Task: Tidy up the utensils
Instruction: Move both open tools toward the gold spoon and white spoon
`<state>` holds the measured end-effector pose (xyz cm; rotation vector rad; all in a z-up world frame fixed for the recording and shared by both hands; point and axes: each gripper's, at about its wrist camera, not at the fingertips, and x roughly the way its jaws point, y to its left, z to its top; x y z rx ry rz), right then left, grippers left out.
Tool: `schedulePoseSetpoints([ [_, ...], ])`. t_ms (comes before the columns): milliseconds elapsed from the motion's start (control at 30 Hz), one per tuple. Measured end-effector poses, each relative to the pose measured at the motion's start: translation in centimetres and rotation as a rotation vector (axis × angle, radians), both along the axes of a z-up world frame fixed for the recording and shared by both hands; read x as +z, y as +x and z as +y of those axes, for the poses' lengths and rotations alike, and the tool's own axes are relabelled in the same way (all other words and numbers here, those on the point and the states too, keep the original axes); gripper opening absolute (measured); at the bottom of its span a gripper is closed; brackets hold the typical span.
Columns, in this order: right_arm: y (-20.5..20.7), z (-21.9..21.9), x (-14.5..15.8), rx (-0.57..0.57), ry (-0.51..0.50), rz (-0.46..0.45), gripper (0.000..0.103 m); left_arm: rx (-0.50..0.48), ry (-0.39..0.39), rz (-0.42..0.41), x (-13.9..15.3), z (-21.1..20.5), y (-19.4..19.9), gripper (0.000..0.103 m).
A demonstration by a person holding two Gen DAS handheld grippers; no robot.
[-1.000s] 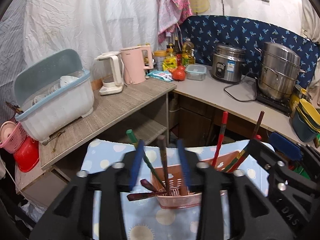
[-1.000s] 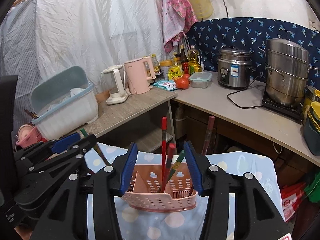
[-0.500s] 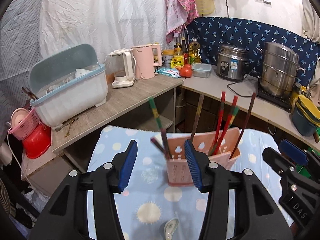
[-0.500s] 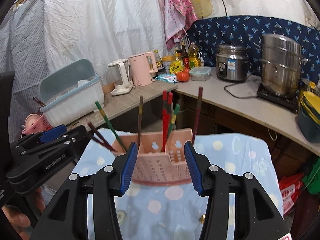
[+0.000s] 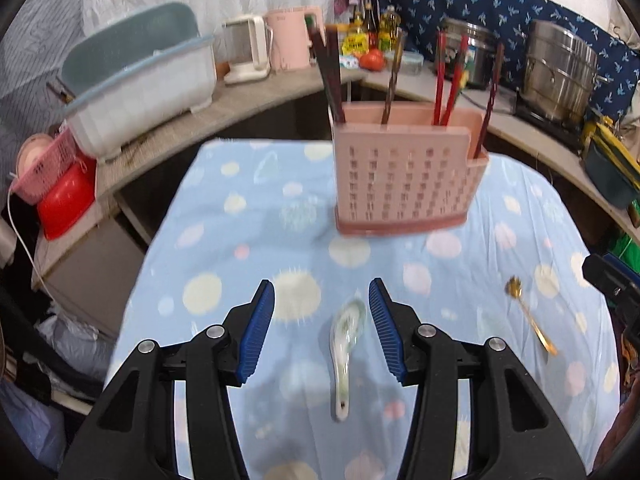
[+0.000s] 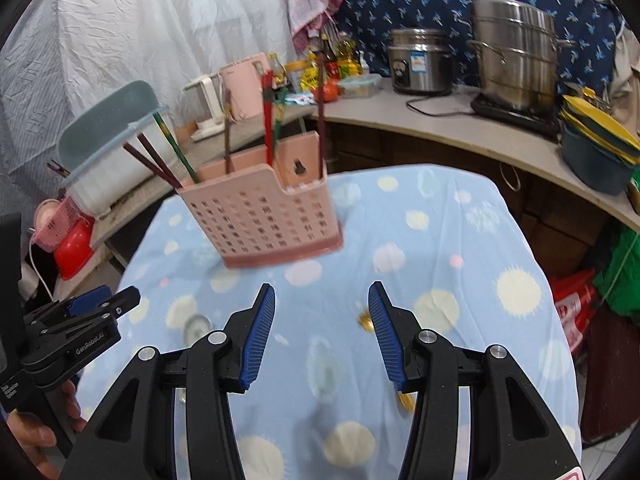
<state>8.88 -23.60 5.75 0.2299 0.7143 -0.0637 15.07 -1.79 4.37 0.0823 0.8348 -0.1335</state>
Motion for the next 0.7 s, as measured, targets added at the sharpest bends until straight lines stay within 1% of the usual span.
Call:
schedulePoseSetpoints([
  [167, -1.9, -0.8, -3.1, -0.037, -0.041, 0.062, 0.048, -0.008, 0.004, 0.075, -3.9, 0.0, -1.8, 0.047],
  [300, -2.8, -1.2, -5.7, -0.062, -0.089, 0.109, 0.048, -0.006, 0.004, 0.123, -6.4, 0.1, -2.8, 0.047],
  [467, -3.1, -2.0, -8.6, -0.078, -0.083, 0.166, 0.048, -0.001, -0.011, 0.162, -8.3, 0.2, -3.2, 0.047],
  [567, -2.7, -2.3, -9.6, -0.085, -0.081, 0.185, 0.048, 0.004, -0.016, 0.182, -9.2, 0.3, -3.2, 0.047],
  [700, -2.1, -2.9, -10.2, -0.092, -0.087, 0.198, 0.047, 0.008, -0.016, 0.185, -9.6, 0.3, -2.9, 0.046],
])
